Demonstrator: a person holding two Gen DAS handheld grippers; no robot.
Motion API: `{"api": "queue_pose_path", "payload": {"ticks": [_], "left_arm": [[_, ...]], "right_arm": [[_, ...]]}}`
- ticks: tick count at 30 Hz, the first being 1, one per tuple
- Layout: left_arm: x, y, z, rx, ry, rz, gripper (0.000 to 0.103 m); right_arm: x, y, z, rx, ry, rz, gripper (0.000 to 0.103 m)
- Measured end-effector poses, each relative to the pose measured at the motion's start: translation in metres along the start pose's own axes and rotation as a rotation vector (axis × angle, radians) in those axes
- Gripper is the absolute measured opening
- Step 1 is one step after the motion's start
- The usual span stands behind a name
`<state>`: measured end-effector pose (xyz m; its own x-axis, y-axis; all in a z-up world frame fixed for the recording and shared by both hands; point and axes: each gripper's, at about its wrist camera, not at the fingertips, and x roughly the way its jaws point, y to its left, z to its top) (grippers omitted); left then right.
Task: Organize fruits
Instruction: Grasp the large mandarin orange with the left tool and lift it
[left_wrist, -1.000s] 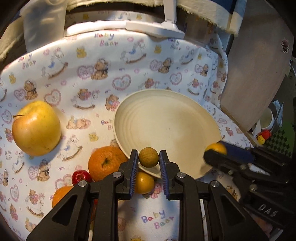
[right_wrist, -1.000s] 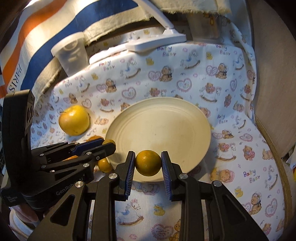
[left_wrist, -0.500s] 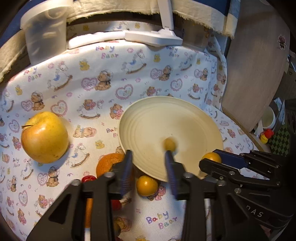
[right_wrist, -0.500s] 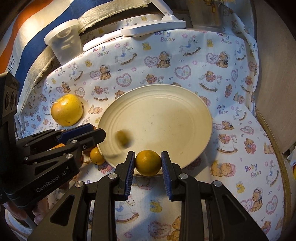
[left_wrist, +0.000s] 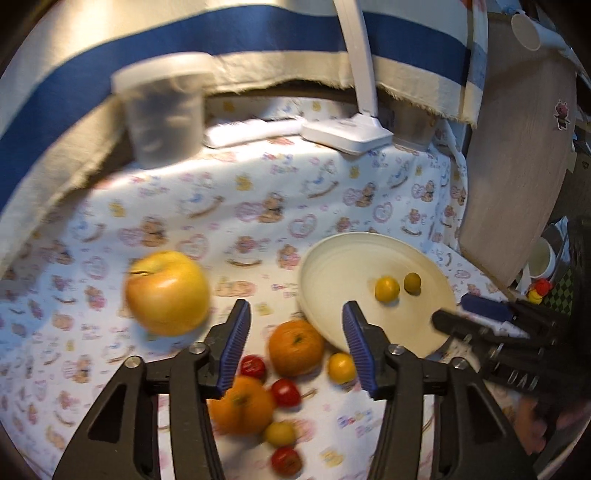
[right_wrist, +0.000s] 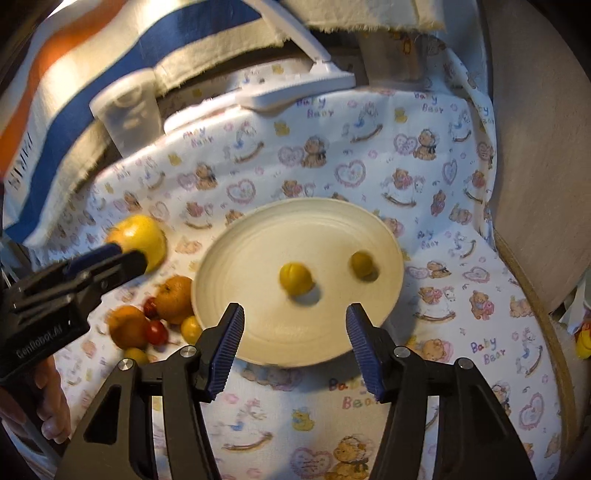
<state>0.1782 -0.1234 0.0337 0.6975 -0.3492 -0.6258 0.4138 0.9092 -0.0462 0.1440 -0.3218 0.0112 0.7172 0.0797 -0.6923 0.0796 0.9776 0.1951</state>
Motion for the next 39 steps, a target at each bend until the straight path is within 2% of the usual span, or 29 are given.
{"api": "queue_pose_path", "payload": {"ticks": [3,5,10,14,26,31,33,35,39], "left_arm": [[-0.023,0.014,-0.009,-0.016,-0.056,0.035,0.067],[-0.038,0.022,-0.018,-0.019,-0.103,0.070,0.079],[-0.052,0.035,-0.029,-0.030,-0.152,0.104,0.090],[-0.055,0.041,-0.030,-0.056,-0.156,0.091,0.099],[-0.032,0.046,-0.039,-0.074,-0.079,0.095,0.099],[-0.013,0.053,-0.044,-0.119,0.016,0.067,0.099],[-0.003,0.056,-0.047,-0.142,0.066,0.030,0.091],[0.006,0.056,-0.050,-0.151,0.113,-0.016,0.076],[0.019,0.056,-0.056,-0.158,0.164,-0.035,0.073]], "right_arm": [[-0.009,0.003,0.001,0.000,-0.043,0.032,0.059],[-0.017,0.006,0.000,-0.003,-0.092,0.059,0.059],[-0.033,0.023,-0.004,-0.083,-0.192,0.078,0.060],[-0.040,0.036,-0.008,-0.131,-0.244,0.076,0.071],[-0.034,0.040,-0.013,-0.149,-0.231,0.062,0.071],[-0.027,0.039,-0.015,-0.145,-0.209,0.053,0.071],[-0.025,0.040,-0.015,-0.146,-0.204,0.052,0.071],[-0.025,0.041,-0.016,-0.147,-0.199,0.054,0.071],[-0.025,0.042,-0.016,-0.151,-0.199,0.057,0.071]]}}
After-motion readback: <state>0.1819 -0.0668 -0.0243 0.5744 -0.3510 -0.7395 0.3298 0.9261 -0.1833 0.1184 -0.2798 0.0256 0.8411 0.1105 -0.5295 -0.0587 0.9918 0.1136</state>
